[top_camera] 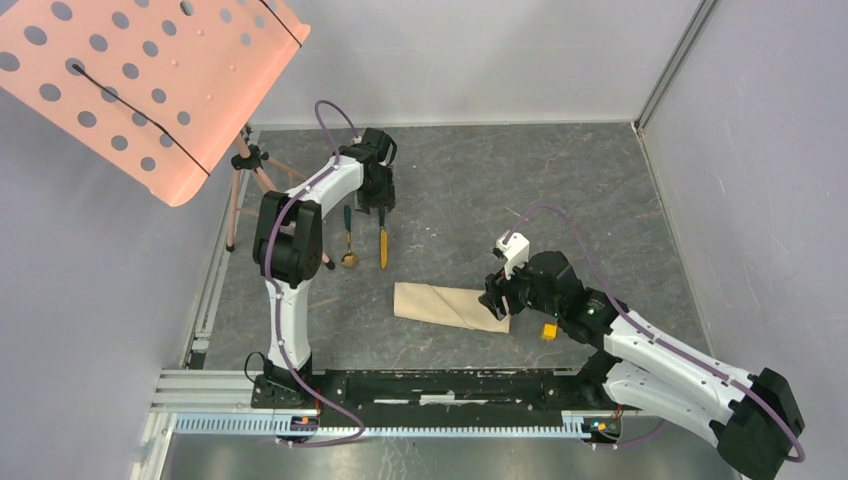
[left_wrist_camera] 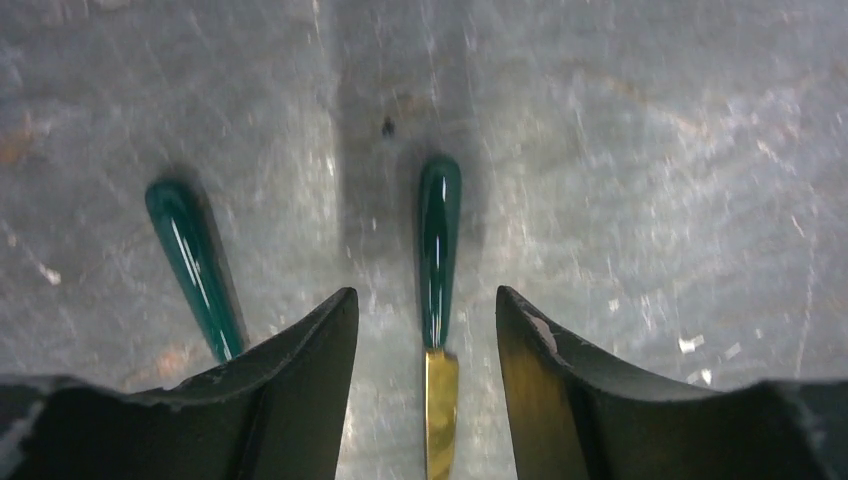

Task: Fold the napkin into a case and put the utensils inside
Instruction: Pick up the knife from the center of the board.

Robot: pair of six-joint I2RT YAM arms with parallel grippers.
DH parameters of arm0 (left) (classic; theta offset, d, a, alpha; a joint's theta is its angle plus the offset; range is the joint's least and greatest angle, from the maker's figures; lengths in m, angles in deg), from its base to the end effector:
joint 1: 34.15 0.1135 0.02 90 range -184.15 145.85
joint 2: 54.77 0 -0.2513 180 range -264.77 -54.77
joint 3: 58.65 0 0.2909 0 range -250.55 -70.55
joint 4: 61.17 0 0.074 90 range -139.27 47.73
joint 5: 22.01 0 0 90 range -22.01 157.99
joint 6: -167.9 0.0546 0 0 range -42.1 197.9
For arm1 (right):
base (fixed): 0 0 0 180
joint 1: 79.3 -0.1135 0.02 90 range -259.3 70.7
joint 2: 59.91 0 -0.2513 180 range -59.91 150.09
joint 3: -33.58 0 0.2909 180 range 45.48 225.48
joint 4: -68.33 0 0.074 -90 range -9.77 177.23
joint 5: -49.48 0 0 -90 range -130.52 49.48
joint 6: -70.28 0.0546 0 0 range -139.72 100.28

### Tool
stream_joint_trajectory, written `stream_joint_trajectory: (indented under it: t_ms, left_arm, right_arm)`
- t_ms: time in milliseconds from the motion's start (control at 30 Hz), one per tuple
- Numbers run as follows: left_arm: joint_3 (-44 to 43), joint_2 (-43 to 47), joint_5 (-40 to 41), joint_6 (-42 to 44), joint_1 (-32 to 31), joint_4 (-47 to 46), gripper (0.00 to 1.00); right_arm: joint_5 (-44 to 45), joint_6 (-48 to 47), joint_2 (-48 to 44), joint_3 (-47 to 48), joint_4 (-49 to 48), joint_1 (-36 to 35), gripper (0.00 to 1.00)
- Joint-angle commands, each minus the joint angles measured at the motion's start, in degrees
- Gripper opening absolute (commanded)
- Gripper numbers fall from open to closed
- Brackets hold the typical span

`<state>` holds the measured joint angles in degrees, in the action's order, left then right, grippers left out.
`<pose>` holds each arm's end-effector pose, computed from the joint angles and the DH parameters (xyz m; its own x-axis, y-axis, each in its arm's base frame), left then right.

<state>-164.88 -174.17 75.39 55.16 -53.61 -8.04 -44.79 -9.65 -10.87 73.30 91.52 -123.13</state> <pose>0.4532 -0.1527 0.1488 -0.9051 -0.0868 -0.4163 -0.0741 0.9962 -0.0466 0.1780 0.1765 0.1871 -0.5104 -0.2483 -0.8233 -0.6568 0.7306 0.1869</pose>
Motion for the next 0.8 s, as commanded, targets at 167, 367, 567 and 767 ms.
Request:
stream_joint_trajectory:
  t_ms: [167,367,567,767]
  left_arm:
    - [-12.34,-10.23,0.52,3.53,0.71,8.0,0.46]
    - [-11.58,-12.05,0.88,2.94,0.57,8.59,0.31]
    - [-9.98,-8.61,1.38,3.43,0.6,8.25,0.03]
    - [0.21,6.88,-3.07,-1.22,0.58,-0.49,0.02]
  right_arm:
    - [0.8,-3.32,-0.83,-1.58,-0.59,0.64,0.67]
    - [1.02,-4.08,-0.73,-1.4,-0.75,1.2,0.69]
    - [0.53,-4.91,4.24,1.28,0.67,1.25,0.74]
    - [-4.41,-2.38,7.5,1.62,-5.19,1.12,0.75]
